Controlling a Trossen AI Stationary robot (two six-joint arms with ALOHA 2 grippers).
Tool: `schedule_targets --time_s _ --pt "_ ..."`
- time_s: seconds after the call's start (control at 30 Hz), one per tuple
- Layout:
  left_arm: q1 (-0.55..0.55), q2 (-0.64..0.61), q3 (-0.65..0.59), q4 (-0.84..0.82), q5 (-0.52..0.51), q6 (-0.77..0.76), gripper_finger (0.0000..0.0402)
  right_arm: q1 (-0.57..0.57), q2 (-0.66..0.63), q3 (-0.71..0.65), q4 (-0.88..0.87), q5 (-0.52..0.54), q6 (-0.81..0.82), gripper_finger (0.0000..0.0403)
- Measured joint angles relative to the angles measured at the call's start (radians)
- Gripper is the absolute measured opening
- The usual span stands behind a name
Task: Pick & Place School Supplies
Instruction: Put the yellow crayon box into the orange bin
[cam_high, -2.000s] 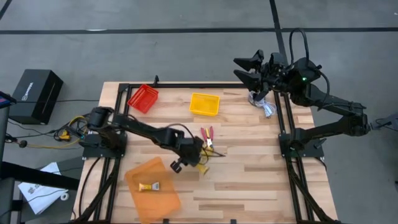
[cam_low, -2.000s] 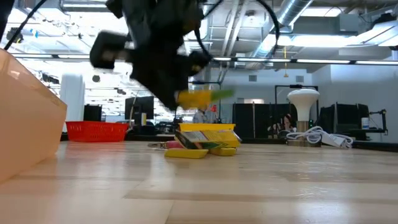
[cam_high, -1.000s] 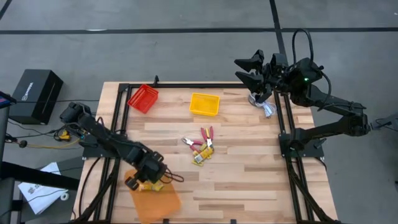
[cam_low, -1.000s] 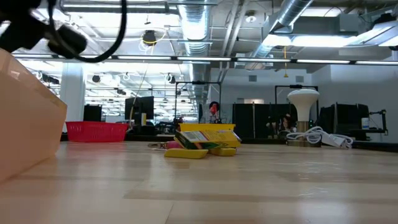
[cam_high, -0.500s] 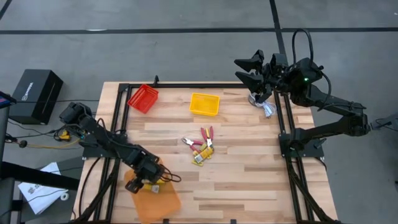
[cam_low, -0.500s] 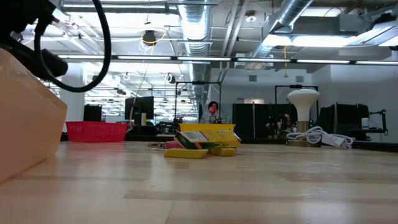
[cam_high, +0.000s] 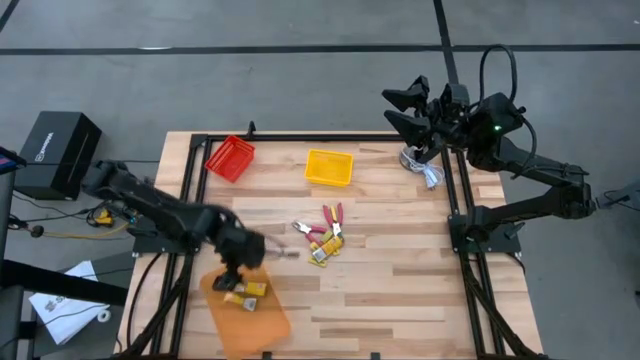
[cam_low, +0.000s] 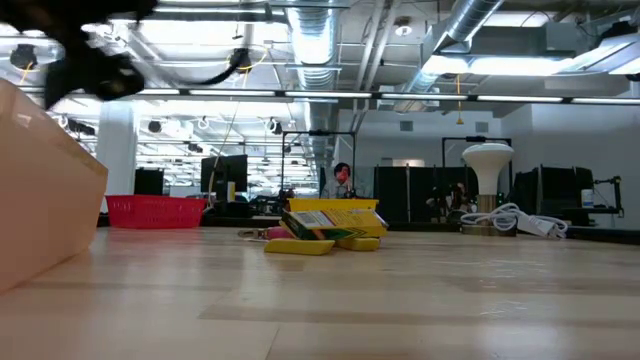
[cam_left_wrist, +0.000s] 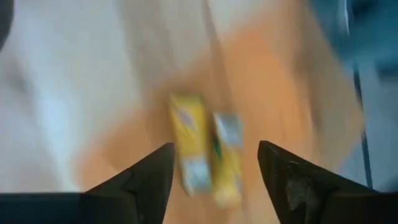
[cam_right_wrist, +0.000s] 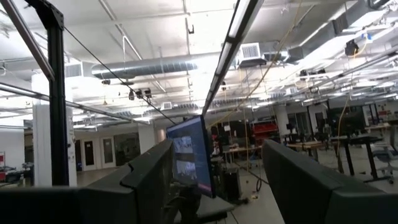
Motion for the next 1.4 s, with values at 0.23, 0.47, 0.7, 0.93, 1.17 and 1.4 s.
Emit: schedule_targets --time_s 0.23,0.47,0.7,0.93,1.17,1.4 --pt "0.273 -0.038 0.002 0.324 -0.099 -0.113 0.0195 -0.013 0.0 0.0 0.006 0.0 0.0 0.0235" --pt "0.358 0.18 0.113 0.363 -0.138 -0.13 0.0191 -0.024 0.0 0.043 -0.032 0.0 0.0 0.0235" --pt "0.349 0.457 0.309 0.375 -0.08 -0.145 0.019 -0.046 0.0 0.08 -0.101 -0.024 0.0 0.0235" --pt "0.345 0.566 0.373 0.37 -0.051 -0.169 0.0188 -0.045 0.0 0.1 -0.15 -0.053 0.0 0.0235" --pt "0.316 0.609 0.373 0.364 -0.05 -0.195 0.0182 -0.045 0.0 0.1 -0.154 -0.06 -0.007 0.0235" --pt "0.305 0.626 0.372 0.366 -0.053 -0.202 0.0184 -0.045 0.0 0.1 -0.154 -0.079 -0.007 0.0235"
